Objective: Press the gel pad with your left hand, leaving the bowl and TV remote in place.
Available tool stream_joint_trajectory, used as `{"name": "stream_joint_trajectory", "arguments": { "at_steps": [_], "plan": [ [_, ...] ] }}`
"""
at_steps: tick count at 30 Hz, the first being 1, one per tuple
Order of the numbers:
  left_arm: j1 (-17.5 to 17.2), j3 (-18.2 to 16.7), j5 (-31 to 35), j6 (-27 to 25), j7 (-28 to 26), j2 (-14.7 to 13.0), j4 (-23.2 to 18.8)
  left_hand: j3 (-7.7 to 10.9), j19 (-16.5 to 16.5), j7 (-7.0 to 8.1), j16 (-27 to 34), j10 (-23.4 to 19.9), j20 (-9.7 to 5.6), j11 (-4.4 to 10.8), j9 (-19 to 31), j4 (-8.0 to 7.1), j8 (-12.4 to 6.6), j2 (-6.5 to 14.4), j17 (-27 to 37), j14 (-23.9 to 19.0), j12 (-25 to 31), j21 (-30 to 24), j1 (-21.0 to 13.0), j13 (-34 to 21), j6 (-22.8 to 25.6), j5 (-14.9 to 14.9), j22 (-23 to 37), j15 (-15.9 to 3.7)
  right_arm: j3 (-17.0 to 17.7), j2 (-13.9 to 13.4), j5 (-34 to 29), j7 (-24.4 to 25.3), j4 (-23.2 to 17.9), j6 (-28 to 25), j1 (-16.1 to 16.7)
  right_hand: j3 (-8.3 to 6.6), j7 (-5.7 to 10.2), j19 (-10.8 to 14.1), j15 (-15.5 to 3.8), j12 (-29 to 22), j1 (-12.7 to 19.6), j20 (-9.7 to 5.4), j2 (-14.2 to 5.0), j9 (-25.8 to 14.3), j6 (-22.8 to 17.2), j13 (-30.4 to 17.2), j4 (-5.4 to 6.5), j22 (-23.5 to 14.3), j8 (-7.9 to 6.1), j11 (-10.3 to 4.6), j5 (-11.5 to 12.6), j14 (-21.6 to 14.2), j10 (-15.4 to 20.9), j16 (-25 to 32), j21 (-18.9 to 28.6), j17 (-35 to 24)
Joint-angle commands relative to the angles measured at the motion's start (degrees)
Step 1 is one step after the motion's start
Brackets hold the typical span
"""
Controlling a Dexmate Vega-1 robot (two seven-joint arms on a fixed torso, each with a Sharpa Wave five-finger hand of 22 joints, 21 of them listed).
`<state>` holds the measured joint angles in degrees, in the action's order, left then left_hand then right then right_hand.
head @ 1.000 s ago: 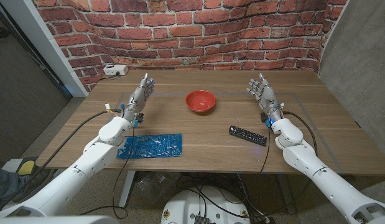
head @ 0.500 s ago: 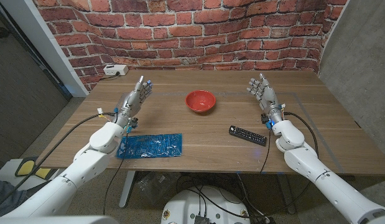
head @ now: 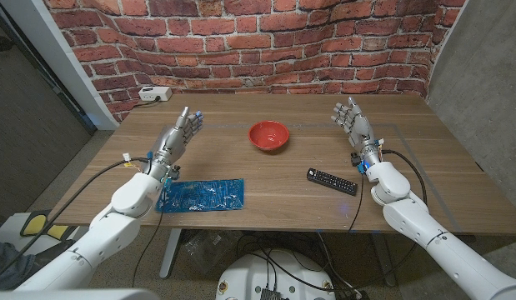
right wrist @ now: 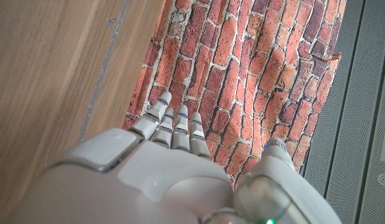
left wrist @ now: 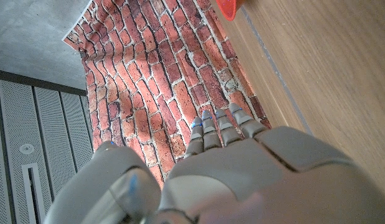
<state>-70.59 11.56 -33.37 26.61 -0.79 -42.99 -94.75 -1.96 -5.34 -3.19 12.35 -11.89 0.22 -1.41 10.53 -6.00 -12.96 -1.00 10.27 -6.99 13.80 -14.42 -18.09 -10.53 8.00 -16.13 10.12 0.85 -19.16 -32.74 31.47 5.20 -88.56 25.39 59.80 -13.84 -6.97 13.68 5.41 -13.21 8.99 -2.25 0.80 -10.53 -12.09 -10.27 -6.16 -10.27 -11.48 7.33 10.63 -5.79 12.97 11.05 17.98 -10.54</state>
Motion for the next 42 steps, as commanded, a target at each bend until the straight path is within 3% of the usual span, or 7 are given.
{"name": "stream_joint_trajectory", "arguments": {
  "at_steps": [1, 17, 28, 36, 42],
  "plan": [
    [-5.54, -2.72, 0.15, 3.15, -0.21, -1.03, -2.8, -0.53, -0.77, -0.2, 0.23, -0.8, 0.13, 0.09, 0.12, -0.04, -0.32, 0.25, 0.21, -1.13, 0.4, -0.32, -0.32, -0.25, 0.86, -0.36, 0.13, -0.28, -0.36, 0.05, -0.78, 0.49, -0.56, 0.55, 0.04, -0.24, 0.18, 0.65, -0.19, -0.36, 0.43, -0.49, -0.04, -0.16, -0.51, -0.34, -0.37, -0.16, -0.13, -0.05, 0.01, -0.62, 0.44, 0.15, -0.36, -0.1],
    [-12.6, -5.9, 1.67, 6.97, 0.41, -1.74, -6.79, -1.04, -3.4, 0.22, 0.48, -2.99, 0.77, 0.09, 0.13, 0.1, -0.51, 0.25, 0.22, -4.05, 0.49, -0.63, -0.75, -0.27, 3.1, -0.4, 0.1, -0.36, -0.56, -0.52, -0.91, -0.3, -0.81, 0.6, -0.56, -0.22, 0.18, 0.8, -0.18, -0.29, 0.47, -0.46, -0.1, -0.17, -0.67, -0.36, -0.41, -0.16, -0.1, -0.03, -0.02, -0.76, 0.57, 0.06, -0.56, -0.12],
    [-16.59, -7.33, 3.89, 8.91, 0.23, -1.2, -8.37, -1.48, -4.65, 0.13, 0.54, -4.66, 0.9, 0.03, 0.14, 0.26, -0.71, 0.0, 0.22, -5.77, 0.6, -0.6, -1.06, -0.28, 4.8, -0.5, 0.08, -0.65, 0.39, -2.19, -1.44, 0.94, -3.48, -0.04, 1.24, -0.23, 0.24, 0.84, -0.14, -0.31, 0.55, -0.38, -0.18, -0.18, -0.72, -0.37, -0.46, -0.17, -0.05, -0.02, -0.03, -0.79, 0.84, -0.02, -0.73, -0.12],
    [-19.38, -7.35, 2.92, 10.87, 2.12, -0.76, -8.35, -2.04, -7.64, 0.01, 0.73, -6.71, 1.44, 0.53, 0.15, 0.39, -1.0, -0.2, 0.23, -8.29, 0.66, -1.08, -1.45, -0.29, 7.17, -0.69, 0.08, -0.61, 0.89, -3.02, -1.74, 1.42, -5.05, -0.09, 2.23, -0.21, 0.28, 0.89, -0.31, -0.27, 0.58, -0.3, -0.18, -0.18, -0.84, -0.38, -0.5, -0.17, -0.05, -0.01, -0.03, -0.97, 0.9, -0.01, -0.85, -0.12],
    [-22.65, -9.25, 5.17, 11.34, 0.87, -0.88, -9.6, -2.25, -8.71, 0.02, 0.79, -7.41, 1.48, 0.44, 0.16, 0.46, -1.14, -0.26, 0.23, -9.35, 0.61, -1.19, -1.66, -0.29, 8.24, -0.79, 0.08, -0.58, 0.9, -3.15, -1.94, 1.92, -5.81, -0.49, 2.62, -0.27, 0.32, 1.12, -0.33, -0.3, 0.72, -0.18, -0.28, -0.18, -0.93, -0.38, -0.56, -0.17, -0.05, 0.01, -0.02, -1.14, 1.12, 0.0, -0.86, -0.11]
  ]
}}
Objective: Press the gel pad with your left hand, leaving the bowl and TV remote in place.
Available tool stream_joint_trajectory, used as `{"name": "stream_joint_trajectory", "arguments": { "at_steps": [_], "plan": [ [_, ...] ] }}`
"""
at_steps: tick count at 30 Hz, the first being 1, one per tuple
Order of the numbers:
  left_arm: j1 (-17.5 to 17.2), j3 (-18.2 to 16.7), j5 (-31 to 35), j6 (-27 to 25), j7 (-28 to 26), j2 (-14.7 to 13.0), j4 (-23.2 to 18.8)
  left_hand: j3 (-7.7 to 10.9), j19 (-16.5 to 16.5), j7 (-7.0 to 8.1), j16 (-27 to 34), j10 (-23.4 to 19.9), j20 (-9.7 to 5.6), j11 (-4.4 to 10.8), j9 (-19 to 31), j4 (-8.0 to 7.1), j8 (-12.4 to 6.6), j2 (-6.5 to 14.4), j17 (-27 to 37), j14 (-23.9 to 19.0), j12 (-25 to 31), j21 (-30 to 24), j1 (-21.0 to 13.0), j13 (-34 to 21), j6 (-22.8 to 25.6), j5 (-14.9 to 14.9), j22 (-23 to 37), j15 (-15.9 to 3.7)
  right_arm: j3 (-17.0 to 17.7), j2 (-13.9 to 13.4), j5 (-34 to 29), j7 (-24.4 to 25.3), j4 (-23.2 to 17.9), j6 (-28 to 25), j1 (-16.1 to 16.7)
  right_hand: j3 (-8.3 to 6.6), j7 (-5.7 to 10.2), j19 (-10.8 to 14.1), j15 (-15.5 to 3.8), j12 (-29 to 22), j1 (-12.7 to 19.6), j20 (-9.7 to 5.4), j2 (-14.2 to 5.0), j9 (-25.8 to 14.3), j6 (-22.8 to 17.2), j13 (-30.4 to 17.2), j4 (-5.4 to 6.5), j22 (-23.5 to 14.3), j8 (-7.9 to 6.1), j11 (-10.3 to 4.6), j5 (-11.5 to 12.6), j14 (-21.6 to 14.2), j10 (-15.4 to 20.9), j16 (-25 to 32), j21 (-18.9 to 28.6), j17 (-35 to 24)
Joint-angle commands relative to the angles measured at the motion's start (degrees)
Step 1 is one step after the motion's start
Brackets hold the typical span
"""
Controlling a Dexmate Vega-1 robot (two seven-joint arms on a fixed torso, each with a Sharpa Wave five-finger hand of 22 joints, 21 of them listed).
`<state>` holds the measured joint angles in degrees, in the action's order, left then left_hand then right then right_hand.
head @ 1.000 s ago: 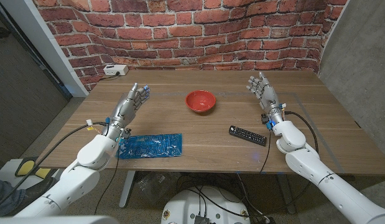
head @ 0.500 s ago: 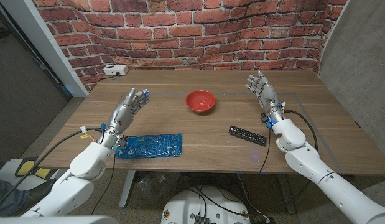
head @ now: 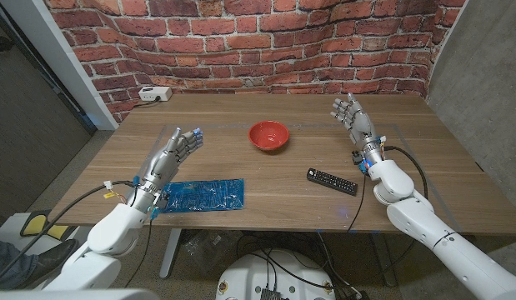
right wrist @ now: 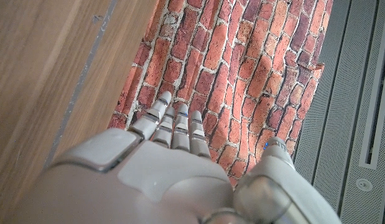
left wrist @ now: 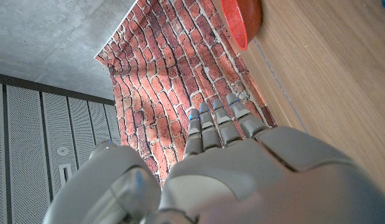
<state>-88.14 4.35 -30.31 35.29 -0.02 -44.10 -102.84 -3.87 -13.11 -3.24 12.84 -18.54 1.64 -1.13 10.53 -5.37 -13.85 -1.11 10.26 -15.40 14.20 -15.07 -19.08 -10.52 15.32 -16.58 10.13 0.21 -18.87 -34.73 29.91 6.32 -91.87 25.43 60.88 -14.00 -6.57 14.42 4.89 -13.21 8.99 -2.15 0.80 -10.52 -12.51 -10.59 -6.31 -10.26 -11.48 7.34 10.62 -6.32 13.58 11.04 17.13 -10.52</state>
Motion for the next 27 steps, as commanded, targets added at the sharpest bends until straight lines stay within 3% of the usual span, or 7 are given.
{"name": "stream_joint_trajectory", "arguments": {
  "at_steps": [1, 11, 19, 27],
  "plan": [
    [-5.62, -2.34, 2.26, 2.62, -0.04, 0.23, -1.73, -0.38, -1.02, 0.07, 0.28, -1.03, 0.05, 0.14, 0.16, -0.15, -0.29, -0.15, 0.23, -1.04, 0.27, -0.51, -0.71, -0.3, 1.12, -0.36, 0.06, 0.07, 0.59, -1.22, -0.46, 0.76, -2.56, -0.54, 1.56, -0.13, -0.07, 0.39, 0.19, -0.3, 0.74, -0.28, -0.3, -0.19, -0.53, -0.07, -0.41, -0.18, -0.06, -0.05, -0.02, -0.62, 0.51, -0.01, -0.02, -0.12],
    [-12.15, -6.64, 5.35, 1.79, -2.94, 1.53, -4.58, -0.63, -1.82, -0.03, 0.11, -2.02, 0.19, 0.52, 0.17, -0.09, -0.34, -0.14, 0.24, -1.79, 0.2, -0.41, -0.99, -0.3, 2.28, -0.5, 0.06, 0.02, 0.16, -1.3, -1.02, 0.69, -2.66, -1.08, 0.98, -0.17, -0.06, 0.52, 0.11, -0.27, 0.92, -0.33, -0.36, -0.19, -0.65, -0.07, -0.51, -0.18, -0.05, -0.02, -0.03, -0.7, 0.63, -0.06, -0.14, -0.11],
    [-12.56, -6.4, 4.56, 2.1, -0.63, 2.06, -3.95, -0.88, -3.11, -0.28, 0.19, -3.32, -0.01, 0.08, 0.17, -0.06, -0.41, -0.09, 0.25, -3.15, 0.26, -0.51, -1.24, -0.32, 3.47, -0.61, 0.06, 0.21, -0.84, -0.71, -1.62, -0.59, -1.2, -0.23, -0.56, -0.22, -0.03, 0.76, 0.07, -0.24, 1.07, -0.32, -0.44, -0.2, -0.81, -0.08, -0.59, -0.18, -0.07, -0.08, -0.04, -0.9, 0.74, -0.05, -0.19, -0.09],
    [-16.05, -8.46, 5.83, 0.65, -1.76, 2.84, -5.66, -1.08, -3.66, -0.39, 0.23, -4.06, 0.39, -0.06, 0.18, -0.01, -0.36, -0.11, 0.26, -4.06, 0.24, -0.43, -1.45, -0.33, 4.05, -0.7, 0.06, 0.3, -0.38, -1.41, -2.28, 0.43, -2.01, -0.91, -0.3, -0.32, 0.05, 0.82, 0.05, -0.25, 1.27, -0.26, -0.6, -0.2, -0.94, -0.08, -0.67, -0.18, -0.07, -0.03, -0.04, -1.04, 0.91, -0.06, -0.3, -0.08]
  ]
}}
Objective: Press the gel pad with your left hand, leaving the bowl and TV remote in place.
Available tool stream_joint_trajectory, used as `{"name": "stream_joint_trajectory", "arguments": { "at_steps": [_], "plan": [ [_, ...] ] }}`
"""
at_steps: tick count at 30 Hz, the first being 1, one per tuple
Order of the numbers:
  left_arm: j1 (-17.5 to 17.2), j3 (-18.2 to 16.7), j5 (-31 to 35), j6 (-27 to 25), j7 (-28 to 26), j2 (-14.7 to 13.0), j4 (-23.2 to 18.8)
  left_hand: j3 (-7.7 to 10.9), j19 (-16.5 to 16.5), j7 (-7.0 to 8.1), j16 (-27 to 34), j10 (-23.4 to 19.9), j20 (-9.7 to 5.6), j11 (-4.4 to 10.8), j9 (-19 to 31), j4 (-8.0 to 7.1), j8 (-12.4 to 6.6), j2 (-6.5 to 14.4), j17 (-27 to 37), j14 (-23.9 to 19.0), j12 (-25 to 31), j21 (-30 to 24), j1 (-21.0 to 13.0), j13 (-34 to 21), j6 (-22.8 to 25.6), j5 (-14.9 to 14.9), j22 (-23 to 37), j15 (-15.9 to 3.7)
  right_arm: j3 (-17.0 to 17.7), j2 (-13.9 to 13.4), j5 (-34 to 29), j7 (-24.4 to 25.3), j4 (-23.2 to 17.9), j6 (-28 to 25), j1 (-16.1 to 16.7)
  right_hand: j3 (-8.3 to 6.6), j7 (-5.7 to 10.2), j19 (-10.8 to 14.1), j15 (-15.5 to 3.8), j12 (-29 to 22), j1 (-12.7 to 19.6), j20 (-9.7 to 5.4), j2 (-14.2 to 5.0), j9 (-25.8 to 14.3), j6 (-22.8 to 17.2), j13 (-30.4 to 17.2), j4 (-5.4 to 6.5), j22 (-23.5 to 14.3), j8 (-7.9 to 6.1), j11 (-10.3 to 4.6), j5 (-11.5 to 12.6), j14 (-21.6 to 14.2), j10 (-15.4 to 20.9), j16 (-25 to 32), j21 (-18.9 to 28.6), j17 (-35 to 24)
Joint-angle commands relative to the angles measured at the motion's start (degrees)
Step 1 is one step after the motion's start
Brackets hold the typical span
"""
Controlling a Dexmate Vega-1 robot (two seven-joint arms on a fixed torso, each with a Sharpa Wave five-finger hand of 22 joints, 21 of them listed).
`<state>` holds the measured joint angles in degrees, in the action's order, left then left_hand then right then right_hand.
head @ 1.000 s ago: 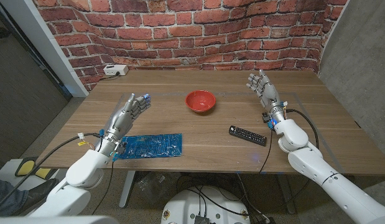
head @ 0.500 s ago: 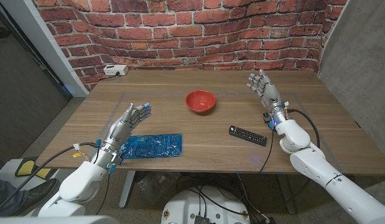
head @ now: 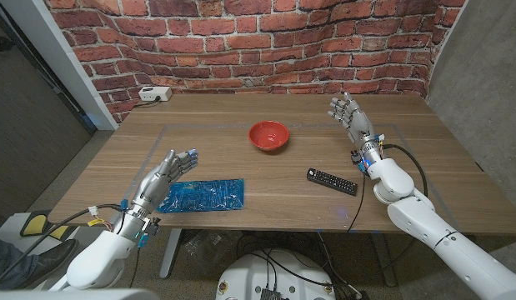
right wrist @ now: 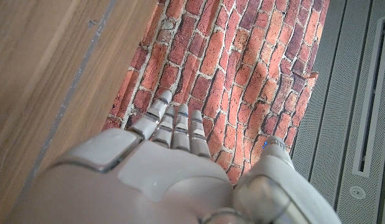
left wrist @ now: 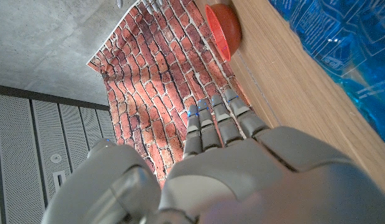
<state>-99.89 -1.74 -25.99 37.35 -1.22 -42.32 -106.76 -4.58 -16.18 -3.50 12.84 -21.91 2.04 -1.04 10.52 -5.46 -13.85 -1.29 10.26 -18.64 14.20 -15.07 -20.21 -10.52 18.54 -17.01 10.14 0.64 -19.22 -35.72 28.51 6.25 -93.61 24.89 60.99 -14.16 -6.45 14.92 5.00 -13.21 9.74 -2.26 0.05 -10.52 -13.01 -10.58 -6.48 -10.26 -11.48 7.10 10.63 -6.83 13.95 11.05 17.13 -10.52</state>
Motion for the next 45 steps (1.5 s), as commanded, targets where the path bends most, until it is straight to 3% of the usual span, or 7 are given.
{"name": "stream_joint_trajectory", "arguments": {
  "at_steps": [1, 13, 18, 27, 31, 45],
  "plan": [
    [-4.71, -2.65, 1.74, -1.49, -0.63, 1.18, -1.88, -0.39, -0.63, -0.14, 0.21, -0.79, 0.0, -0.02, 0.18, 0.08, -0.38, 0.07, 0.26, -0.85, 0.24, -0.42, -0.34, -0.33, 0.94, -0.28, 0.06, -0.12, 0.06, -0.46, -0.89, 0.71, -0.37, -0.53, -0.4, -0.16, -0.06, 0.34, -0.07, -0.24, 0.54, -0.18, 0.14, -0.2, -0.44, -0.09, -0.52, -0.19, -0.07, 0.16, -0.05, -0.52, 0.53, -0.07, -0.31, -0.08],
    [-8.28, -5.66, 5.02, -2.39, -2.42, 4.02, -3.18, -0.63, -1.45, -0.25, 0.11, -1.82, 0.09, -0.09, 0.19, 0.11, -0.39, 0.11, 0.27, -1.64, 0.23, -0.37, -0.57, -0.34, 1.89, -0.39, 0.06, -0.29, -0.65, -0.18, -1.32, 0.21, 0.27, -1.25, -2.11, -0.2, -0.02, 0.47, -0.13, -0.19, 0.67, -0.17, 0.06, -0.2, -0.51, -0.1, -0.58, -0.19, -0.03, 0.21, -0.07, -0.6, 0.62, -0.12, -0.45, -0.08],
    [-9.19, -8.45, 20.83, -7.35, -11.43, 7.83, -6.73, -0.8, -2.19, -0.23, 0.21, -2.47, 0.2, -0.01, 0.2, 0.15, -0.47, 0.1, 0.27, -2.58, 0.2, -0.4, -0.76, -0.35, 2.69, -0.48, 0.06, -0.48, -0.96, 0.04, -1.51, 0.18, 0.38, -1.44, -2.59, -0.21, -0.05, 0.49, -0.07, -0.16, 0.72, -0.19, 0.04, -0.2, -0.52, -0.1, -0.61, -0.2, -0.01, 0.17, -0.08, -0.64, 0.63, -0.14, -0.52, -0.09],
    [-10.17, -10.32, 40.24, -15.38, -19.87, 11.56, -11.64, -1.22, -4.03, -0.08, 0.28, -4.62, 0.34, 0.51, 0.2, 0.36, -0.85, 0.01, 0.26, -4.65, 0.29, -0.44, -1.44, -0.37, 5.27, -0.83, 0.04, -0.9, -0.99, -0.48, -1.78, 0.59, -0.58, -2.45, -2.36, -0.19, 0.03, 0.49, -0.07, -0.11, 0.74, -0.1, 0.04, -0.21, -0.52, -0.1, -0.63, -0.2, 0.04, 0.17, -0.11, -0.66, 0.66, -0.17, -0.66, -0.1],
    [-10.89, -11.15, 47.13, -20.45, -20.87, 11.42, -14.26, -1.35, -4.82, 0.13, 0.33, -5.14, 0.37, 0.38, 0.2, 0.41, -0.89, 0.0, 0.25, -5.39, 0.26, -0.53, -1.64, -0.37, 5.92, -0.95, 0.04, -1.11, -0.91, -0.75, -1.9, 0.61, -0.78, -2.53, -2.26, -0.18, 0.01, 0.49, -0.1, -0.08, 0.75, -0.04, 0.03, -0.21, -0.57, -0.1, -0.64, -0.2, 0.04, 0.09, -0.12, -0.71, 0.67, -0.18, -0.73, -0.1],
    [-10.48, -10.77, 59.9, -27.32, -23.8, 10.06, -17.85, -1.69, -5.78, 0.32, 0.28, -6.78, 0.37, 0.56, 0.2, 0.4, -1.0, 0.06, 0.25, -6.69, 0.32, -0.4, -1.93, -0.37, 7.48, -1.21, 0.05, -1.45, -0.67, -1.19, -1.46, 0.5, -0.99, -3.01, -1.93, -0.19, 0.08, 0.61, -0.15, 0.0, 0.82, -0.23, -0.03, -0.21, -0.64, -0.11, -0.67, -0.21, 0.07, 0.17, -0.13, -0.78, 0.7, -0.21, -0.9, -0.11]
  ]
}}
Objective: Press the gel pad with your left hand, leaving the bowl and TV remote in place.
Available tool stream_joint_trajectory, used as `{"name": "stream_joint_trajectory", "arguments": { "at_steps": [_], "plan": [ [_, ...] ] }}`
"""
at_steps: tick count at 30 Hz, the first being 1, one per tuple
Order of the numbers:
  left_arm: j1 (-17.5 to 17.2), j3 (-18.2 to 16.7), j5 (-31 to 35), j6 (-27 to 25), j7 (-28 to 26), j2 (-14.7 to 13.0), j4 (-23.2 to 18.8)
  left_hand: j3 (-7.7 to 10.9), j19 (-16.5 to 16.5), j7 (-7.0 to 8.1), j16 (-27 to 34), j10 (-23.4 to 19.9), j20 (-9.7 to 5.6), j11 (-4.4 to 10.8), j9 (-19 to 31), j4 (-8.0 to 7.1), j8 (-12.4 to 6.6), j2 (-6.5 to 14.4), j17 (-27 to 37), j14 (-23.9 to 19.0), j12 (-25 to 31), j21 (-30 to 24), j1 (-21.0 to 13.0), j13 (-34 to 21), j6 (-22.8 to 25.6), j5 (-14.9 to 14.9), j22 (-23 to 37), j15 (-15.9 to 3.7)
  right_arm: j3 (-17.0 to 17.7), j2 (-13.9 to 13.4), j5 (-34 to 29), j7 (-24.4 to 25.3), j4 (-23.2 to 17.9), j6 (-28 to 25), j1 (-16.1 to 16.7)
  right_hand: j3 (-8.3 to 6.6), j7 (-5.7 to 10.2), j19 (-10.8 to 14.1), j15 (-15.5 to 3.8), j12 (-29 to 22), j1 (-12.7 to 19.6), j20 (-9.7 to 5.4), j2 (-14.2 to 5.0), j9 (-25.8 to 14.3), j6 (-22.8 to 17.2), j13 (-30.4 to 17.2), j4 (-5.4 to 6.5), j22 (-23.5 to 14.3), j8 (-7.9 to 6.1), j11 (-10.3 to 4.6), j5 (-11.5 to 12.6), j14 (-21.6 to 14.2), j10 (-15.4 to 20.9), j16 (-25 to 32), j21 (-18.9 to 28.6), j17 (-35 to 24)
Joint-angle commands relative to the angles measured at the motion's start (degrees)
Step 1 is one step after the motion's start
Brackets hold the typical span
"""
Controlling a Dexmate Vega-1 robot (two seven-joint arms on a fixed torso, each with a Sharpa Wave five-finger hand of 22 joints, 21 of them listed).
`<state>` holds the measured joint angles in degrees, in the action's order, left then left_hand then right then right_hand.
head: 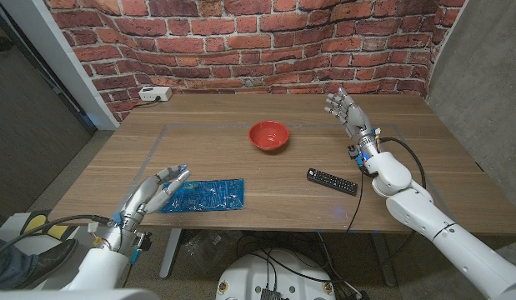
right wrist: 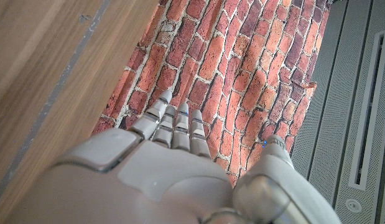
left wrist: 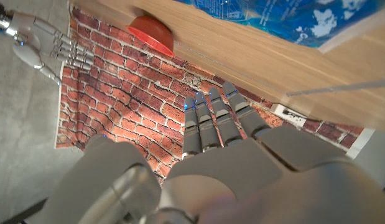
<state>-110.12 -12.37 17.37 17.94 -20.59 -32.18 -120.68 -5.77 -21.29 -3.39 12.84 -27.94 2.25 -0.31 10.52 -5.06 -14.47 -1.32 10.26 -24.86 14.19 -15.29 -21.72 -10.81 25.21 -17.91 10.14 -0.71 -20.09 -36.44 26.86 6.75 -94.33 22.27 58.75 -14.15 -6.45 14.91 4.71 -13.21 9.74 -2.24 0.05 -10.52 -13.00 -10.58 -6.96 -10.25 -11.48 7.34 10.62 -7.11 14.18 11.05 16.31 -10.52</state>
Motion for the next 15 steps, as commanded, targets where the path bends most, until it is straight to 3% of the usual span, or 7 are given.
{"name": "stream_joint_trajectory", "arguments": {
  "at_steps": [1, 7, 15],
  "plan": [
    [-0.26, 0.0, 17.41, -8.4, -4.62, -0.25, -4.15, -0.55, -0.72, 0.28, 0.25, -0.91, 0.16, 0.11, 0.2, 0.0, -0.38, 0.08, 0.25, -0.55, 0.32, -0.15, -0.45, -0.09, 0.97, -0.34, 0.04, -0.1, 0.24, -0.48, 0.29, 0.02, -0.32, -0.47, 0.35, -0.2, 0.08, 0.62, 0.15, 0.0, 0.82, -0.26, -0.03, -0.21, -0.65, -0.11, -0.19, -0.21, 0.07, -0.03, -0.13, -0.51, 0.49, -0.21, -0.1, -0.12],
    [-0.65, 1.23, 21.19, -12.08, -4.64, -1.0, -5.81, -0.83, -1.21, 0.49, 0.29, -1.7, 0.01, 0.25, 0.2, -0.06, -0.56, 0.08, 0.26, -1.52, 0.26, -0.01, -0.52, -0.09, 2.26, -0.51, 0.04, -0.38, 0.41, -0.61, 0.54, -0.13, -0.24, -0.33, 0.55, -0.18, 0.11, 0.67, 0.19, 0.04, 0.8, -0.21, -0.04, -0.21, -0.66, -0.12, -0.18, -0.22, 0.1, -0.06, -0.15, -0.5, 0.48, -0.23, -0.19, -0.13],
    [-0.36, 3.36, 20.53, -14.93, -4.86, -1.31, -6.09, -1.13, -2.07, 0.4, 0.42, -2.94, -0.13, -0.09, 0.2, -0.51, -0.67, 0.61, 0.31, -2.95, 0.25, 0.04, -0.14, -0.1, 3.74, -0.77, 0.08, -0.52, 0.5, -1.21, 1.34, -0.77, -0.58, -1.31, 0.74, -0.16, 0.15, 0.72, 0.16, 0.07, 0.8, -0.17, -0.04, -0.21, -0.64, -0.12, -0.19, -0.22, 0.13, -0.08, -0.16, -0.53, 0.51, -0.25, -0.27, -0.14]
  ]
}}
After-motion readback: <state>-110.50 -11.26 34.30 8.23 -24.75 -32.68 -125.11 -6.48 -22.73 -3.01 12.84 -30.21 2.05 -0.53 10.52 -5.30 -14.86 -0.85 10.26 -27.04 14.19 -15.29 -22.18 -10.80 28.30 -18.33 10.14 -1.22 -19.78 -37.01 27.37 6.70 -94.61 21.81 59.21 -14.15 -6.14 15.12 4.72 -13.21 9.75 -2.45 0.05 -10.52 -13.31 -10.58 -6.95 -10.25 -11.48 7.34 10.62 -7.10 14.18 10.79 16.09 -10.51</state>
